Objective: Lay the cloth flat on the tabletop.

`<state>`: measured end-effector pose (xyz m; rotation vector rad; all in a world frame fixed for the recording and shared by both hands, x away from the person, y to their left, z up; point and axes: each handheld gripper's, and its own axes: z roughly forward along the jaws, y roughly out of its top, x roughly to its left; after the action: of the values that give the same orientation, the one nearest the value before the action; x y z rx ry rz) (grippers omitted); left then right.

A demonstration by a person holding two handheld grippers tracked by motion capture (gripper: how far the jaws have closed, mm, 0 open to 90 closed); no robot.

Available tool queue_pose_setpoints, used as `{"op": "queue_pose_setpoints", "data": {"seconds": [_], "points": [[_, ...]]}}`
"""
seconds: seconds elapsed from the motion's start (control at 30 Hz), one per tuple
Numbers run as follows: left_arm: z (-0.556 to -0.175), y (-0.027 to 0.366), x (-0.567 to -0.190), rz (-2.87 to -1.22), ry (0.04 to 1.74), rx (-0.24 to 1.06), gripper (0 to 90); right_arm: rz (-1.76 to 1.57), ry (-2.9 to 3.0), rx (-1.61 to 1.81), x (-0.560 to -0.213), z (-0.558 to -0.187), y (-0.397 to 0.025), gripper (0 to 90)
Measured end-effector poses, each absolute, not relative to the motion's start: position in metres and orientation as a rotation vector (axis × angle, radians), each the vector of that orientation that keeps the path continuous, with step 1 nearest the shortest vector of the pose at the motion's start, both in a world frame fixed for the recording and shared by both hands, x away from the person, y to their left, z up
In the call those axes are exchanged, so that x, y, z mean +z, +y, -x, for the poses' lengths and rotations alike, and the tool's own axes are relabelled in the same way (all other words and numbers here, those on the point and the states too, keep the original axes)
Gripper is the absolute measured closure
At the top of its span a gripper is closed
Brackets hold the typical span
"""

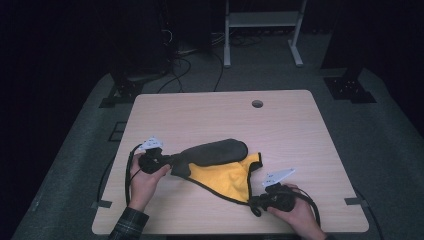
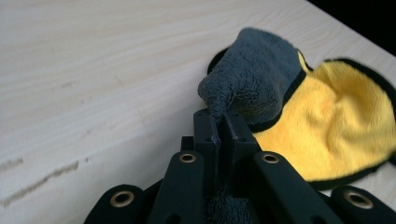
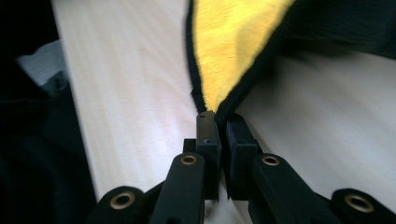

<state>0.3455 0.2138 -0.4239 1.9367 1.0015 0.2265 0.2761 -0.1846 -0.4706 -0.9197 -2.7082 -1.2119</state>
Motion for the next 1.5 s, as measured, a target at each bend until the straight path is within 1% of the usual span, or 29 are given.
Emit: {"op": "queue_pose_setpoints", "data": {"seconds": [0.07,0.23,0.33,0.47,0.57,0.63,0.73,0.9,0.97,1.1,1.23,1.3,1.4,1.47,1.5], "points": [[-0.343,0.214,-0.427,-1.957,1.004,0.218,83.7,0.953,-2.715,-1.235,-0.467,-0.281,-0.192,85.5],[-0.339,0.212,-0.435,-2.001,1.019,0.206,77.0,1.067,-2.731,-1.272,-0.461,-0.295,-0.212,85.6],[-0.339,0.21,-0.438,-2.013,1.021,0.199,68.2,1.142,-2.736,-1.273,-0.458,-0.305,-0.225,85.7],[-0.335,0.2,-0.437,-2.04,0.961,0.223,55.2,1.199,-2.765,-1.28,-0.457,-0.317,-0.238,85.6],[-0.327,0.193,-0.434,-2.059,0.915,0.246,51.0,1.236,-2.772,-1.267,-0.458,-0.324,-0.243,85.5],[-0.32,0.188,-0.433,-2.07,0.878,0.247,50.9,1.248,-2.777,-1.262,-0.46,-0.328,-0.247,85.5],[-0.307,0.18,-0.432,-2.093,0.822,0.239,53.7,1.259,-2.773,-1.252,-0.461,-0.328,-0.248,85.4],[-0.287,0.163,-0.437,-2.179,0.725,0.241,55.9,1.25,-2.792,-1.249,-0.461,-0.327,-0.247,85.3],[-0.282,0.157,-0.441,-2.217,0.698,0.242,54.1,1.251,-2.793,-1.246,-0.461,-0.327,-0.247,85.3],[-0.28,0.15,-0.451,-2.304,0.677,0.327,45.8,1.245,-2.799,-1.24,-0.462,-0.328,-0.246,85.3],[-0.281,0.151,-0.454,-2.349,0.686,0.391,43.7,1.246,-2.797,-1.234,-0.462,-0.327,-0.246,85.2],[-0.282,0.154,-0.454,-2.363,0.704,0.429,45.4,1.241,-2.802,-1.237,-0.462,-0.328,-0.246,85.3],[-0.285,0.161,-0.455,-2.374,0.746,0.432,52.1,1.24,-2.803,-1.238,-0.462,-0.327,-0.247,85.2],[-0.287,0.165,-0.454,-2.374,0.769,0.43,58.9,1.243,-2.802,-1.235,-0.461,-0.327,-0.247,85.3],[-0.287,0.167,-0.454,-2.369,0.779,0.434,60.8,1.243,-2.801,-1.237,-0.461,-0.327,-0.247,85.2]]}}
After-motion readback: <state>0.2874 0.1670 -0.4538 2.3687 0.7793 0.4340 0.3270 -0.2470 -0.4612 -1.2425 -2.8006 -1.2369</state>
